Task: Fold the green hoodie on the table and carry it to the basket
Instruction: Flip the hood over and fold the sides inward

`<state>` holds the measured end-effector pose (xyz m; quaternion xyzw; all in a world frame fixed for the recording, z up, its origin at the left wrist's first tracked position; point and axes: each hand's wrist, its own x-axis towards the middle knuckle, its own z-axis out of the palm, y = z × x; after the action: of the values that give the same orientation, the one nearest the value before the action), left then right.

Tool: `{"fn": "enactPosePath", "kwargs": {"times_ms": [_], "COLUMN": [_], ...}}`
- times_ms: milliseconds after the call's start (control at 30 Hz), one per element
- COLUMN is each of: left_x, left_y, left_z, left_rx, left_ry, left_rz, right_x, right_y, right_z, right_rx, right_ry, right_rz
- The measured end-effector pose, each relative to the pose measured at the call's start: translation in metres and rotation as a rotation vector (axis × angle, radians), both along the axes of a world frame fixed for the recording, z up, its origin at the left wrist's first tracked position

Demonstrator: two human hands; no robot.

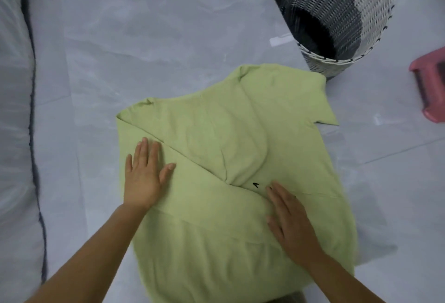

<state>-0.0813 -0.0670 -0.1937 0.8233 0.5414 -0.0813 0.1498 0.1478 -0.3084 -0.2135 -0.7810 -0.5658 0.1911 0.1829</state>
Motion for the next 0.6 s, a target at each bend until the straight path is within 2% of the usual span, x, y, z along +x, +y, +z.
{"fn": "enactPosePath", "kwargs": {"times_ms": [100,167,200,300,433,600], "left_x": [0.038,0.068,0.084,0.122,0.136,0.139], "left_y": [-0.059,-0.090,-0.100,-0.106,-0.106,-0.113], "left_z": [0.010,0.007,0.006,-0.005,-0.031,-0.046], "left_rx": [-0.010,-0.002,0.011,0.057,0.056,0.104], "left_ry": [-0.121,-0.131,-0.119,-0.071,0.001,0.030], "left_rz": [-0.134,-0.244,-0.263,-0.235,-0.244,-0.275], "right_x": [0.060,0.109,0.133,0.191,0.226,0.233], "right_y": [0.000,0.002,0.002,0.014,0.032,0.072], "right_z": [0.019,0.032,0.034,0.044,0.028,0.005], "right_rx": [0.126,0.129,0.124,0.032,-0.258,-0.425], "right_ry": [0.154,0.342,0.402,0.408,0.618,0.826], "right_rz": [-0.432,-0.730,-0.811,-0.923,-1.066,-1.042]}}
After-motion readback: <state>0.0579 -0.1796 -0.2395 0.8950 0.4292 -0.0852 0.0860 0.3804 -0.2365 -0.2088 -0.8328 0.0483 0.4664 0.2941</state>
